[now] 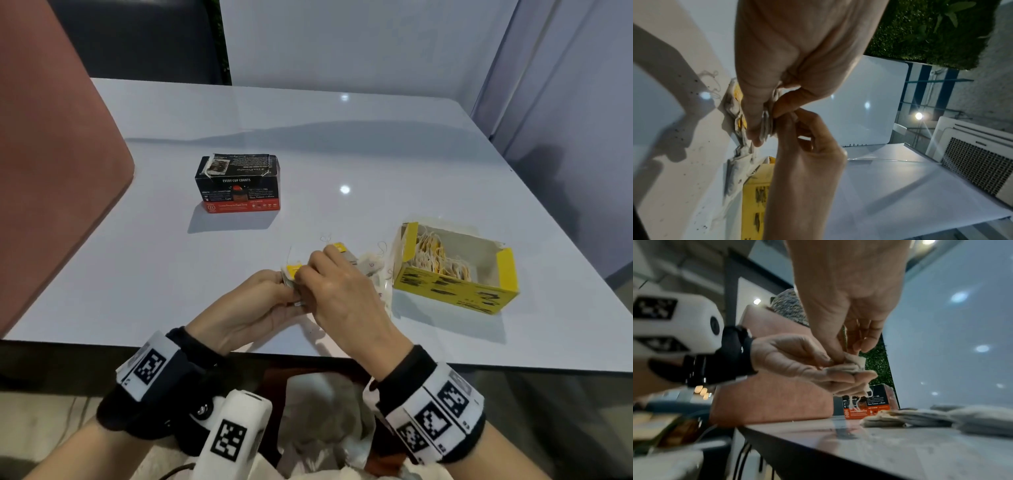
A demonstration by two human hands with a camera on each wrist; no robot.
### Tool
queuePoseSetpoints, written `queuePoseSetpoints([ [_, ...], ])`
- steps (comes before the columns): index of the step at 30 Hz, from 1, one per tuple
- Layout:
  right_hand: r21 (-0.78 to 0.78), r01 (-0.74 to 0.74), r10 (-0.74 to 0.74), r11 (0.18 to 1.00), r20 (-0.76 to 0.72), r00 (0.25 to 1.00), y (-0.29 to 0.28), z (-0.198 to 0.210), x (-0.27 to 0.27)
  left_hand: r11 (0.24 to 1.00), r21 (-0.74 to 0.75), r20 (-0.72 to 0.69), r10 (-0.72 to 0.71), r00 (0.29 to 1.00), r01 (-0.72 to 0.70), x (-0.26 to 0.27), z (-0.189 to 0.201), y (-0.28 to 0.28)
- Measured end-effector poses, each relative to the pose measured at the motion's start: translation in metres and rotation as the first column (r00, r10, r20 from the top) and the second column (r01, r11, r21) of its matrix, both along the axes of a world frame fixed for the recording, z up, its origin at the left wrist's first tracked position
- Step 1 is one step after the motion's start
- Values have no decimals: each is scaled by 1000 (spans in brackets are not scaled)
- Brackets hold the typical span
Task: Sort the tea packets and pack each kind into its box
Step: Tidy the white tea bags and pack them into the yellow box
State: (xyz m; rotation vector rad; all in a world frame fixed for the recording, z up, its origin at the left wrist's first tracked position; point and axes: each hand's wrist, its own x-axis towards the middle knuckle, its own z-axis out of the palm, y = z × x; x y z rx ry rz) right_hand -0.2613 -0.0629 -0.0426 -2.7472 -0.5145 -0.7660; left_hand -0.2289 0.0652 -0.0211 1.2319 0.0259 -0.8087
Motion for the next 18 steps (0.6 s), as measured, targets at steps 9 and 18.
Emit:
queuePoseSetpoints([
  [9, 92, -53, 64, 994, -120, 991, 0, -8, -5, 1000, -25, -52, -6, 999, 5, 0, -3, -1],
  [18, 241, 183, -108, 953, -294, 950, -39, 12, -13, 985, -87, -143, 136, 980, -149, 7, -7, 10],
])
